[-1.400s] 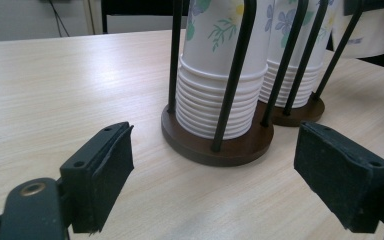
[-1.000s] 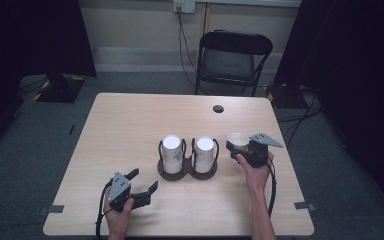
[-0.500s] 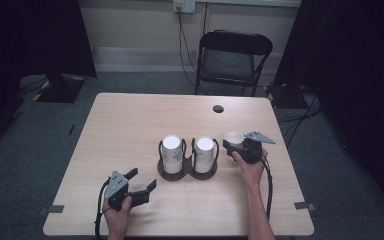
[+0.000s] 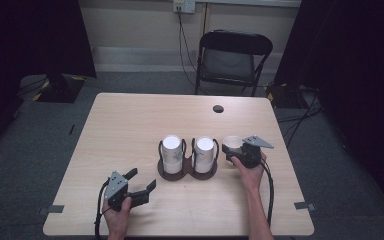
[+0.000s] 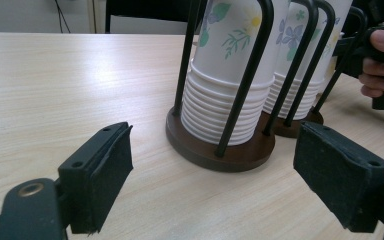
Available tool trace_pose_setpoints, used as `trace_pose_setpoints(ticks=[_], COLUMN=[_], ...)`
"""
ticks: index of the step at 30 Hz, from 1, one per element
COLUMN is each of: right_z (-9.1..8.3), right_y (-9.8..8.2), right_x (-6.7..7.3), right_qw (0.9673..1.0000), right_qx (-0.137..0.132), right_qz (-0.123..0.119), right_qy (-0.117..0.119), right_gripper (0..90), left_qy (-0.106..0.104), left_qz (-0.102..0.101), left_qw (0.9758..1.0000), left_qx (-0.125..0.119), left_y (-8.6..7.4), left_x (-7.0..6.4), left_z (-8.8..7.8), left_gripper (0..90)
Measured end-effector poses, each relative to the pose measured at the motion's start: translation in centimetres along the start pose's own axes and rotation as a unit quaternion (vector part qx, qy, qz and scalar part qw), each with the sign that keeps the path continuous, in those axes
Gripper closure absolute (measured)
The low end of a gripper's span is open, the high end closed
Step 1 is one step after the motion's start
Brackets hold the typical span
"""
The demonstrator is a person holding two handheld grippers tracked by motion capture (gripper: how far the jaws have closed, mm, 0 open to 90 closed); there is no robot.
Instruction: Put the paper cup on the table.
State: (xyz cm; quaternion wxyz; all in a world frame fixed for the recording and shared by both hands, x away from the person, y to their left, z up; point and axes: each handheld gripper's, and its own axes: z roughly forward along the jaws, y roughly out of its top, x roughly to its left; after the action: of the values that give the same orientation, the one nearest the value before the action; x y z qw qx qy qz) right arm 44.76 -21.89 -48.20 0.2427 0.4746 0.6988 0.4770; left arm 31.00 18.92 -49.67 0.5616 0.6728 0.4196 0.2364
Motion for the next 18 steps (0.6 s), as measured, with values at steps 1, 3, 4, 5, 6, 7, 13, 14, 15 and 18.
trace_pose_setpoints(ticks=[1,3,4,5,6,7,13,14,15,18], right_z=[0.0,-0.4,-0.5,-0.6,-0.8,-0.9,-1.4,-1.4,-1.4,-1.2], right_y=[0.0,-0.1,-0.2,-0.3,-0.5,-0.6,-1.1,-1.2,-1.2,-1.3], right_x=[0.0,0.2,0.2,0.3,0.3,0.3,0.0,0.1,0.1,0.0], right_qw=[1.0,1.0,0.9999,0.9999,0.9999,0.9999,0.9999,0.9999,0.9999,0.9999], right_qx=[0.0,0.004,0.003,0.002,0.0,-0.001,0.005,0.008,0.008,0.01], right_qz=[0.0,-0.005,-0.01,-0.011,-0.009,-0.008,-0.007,-0.01,-0.01,-0.008], right_qy=[0.0,-0.002,-0.005,-0.006,-0.006,-0.008,-0.009,-0.01,-0.01,-0.01], right_gripper=[27.2,27.0,27.1,27.0,27.0,27.0,27.1,26.5,26.5,26.2], left_qy=[0.0,0.0,0.0,0.0,0.0,0.0,0.0,0.0,0.0,0.0], left_qz=[0.0,-0.002,-0.002,-0.001,-0.002,-0.003,-0.004,-0.004,-0.004,-0.003], left_qw=[1.0,1.0,1.0,1.0,1.0,1.0,1.0,1.0,1.0,1.0], left_qx=[0.0,0.0,-0.001,-0.001,-0.002,-0.001,-0.001,-0.001,-0.001,-0.001], left_y=[0.0,0.0,0.0,0.0,0.0,0.0,0.0,0.0,0.0,0.0], left_x=[0.0,0.0,0.0,0.0,0.0,0.0,0.0,0.1,0.1,0.0], left_z=[0.0,0.0,0.0,0.0,0.0,0.0,0.0,0.0,0.0,0.0], left_gripper=[15.5,15.5,15.5,15.5,15.5,15.5,15.5,15.4,15.5,15.5])
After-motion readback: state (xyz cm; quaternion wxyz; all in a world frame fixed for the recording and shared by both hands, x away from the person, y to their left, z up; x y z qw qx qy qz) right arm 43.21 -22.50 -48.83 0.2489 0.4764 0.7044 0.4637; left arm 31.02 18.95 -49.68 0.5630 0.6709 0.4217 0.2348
